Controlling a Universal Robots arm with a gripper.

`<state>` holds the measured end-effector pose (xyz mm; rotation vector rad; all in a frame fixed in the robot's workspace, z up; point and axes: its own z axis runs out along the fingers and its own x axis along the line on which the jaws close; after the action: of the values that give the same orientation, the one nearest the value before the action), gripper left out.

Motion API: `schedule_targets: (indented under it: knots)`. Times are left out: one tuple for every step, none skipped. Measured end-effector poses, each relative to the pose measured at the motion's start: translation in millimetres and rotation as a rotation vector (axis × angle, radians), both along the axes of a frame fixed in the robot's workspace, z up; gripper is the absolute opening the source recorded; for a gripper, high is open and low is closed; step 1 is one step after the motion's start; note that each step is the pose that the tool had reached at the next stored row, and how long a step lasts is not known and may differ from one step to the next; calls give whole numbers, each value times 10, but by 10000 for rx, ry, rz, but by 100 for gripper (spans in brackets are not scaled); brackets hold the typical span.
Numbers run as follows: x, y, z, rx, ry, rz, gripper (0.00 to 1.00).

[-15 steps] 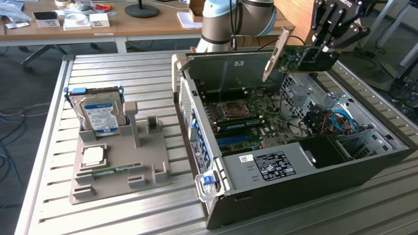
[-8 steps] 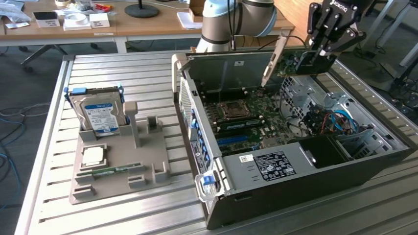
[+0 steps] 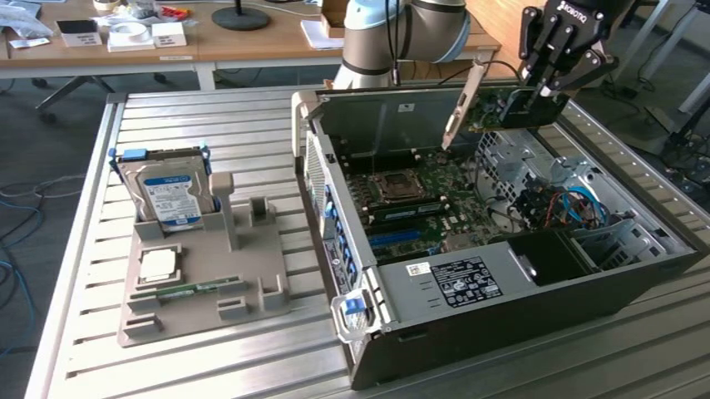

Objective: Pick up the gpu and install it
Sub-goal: 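Insert the gpu into the slot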

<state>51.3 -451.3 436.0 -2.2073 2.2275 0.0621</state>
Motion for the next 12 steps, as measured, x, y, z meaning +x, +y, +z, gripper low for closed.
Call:
schedule_targets:
  knots:
    - [0, 0, 0, 0, 0, -1, 27]
    - [0, 0, 0, 1, 0, 0, 27]
    - [0, 0, 0, 1, 0, -1, 27]
    - [-1, 0, 0, 1, 0, -1, 27]
    - [0, 0, -1, 0, 0, -1, 27]
    - [-1, 0, -4, 2, 0, -1, 27]
    - [-2, 1, -9, 2, 0, -1, 27]
    - [-4, 0, -13, 0, 0, -2, 27]
    - [-5, 0, -17, -1, 1, -1, 27]
    - [-6, 0, -20, 1, 0, -1, 27]
    - [-9, 0, -23, 0, 0, -1, 27]
    - [-14, 0, -26, 5, 0, -3, 27]
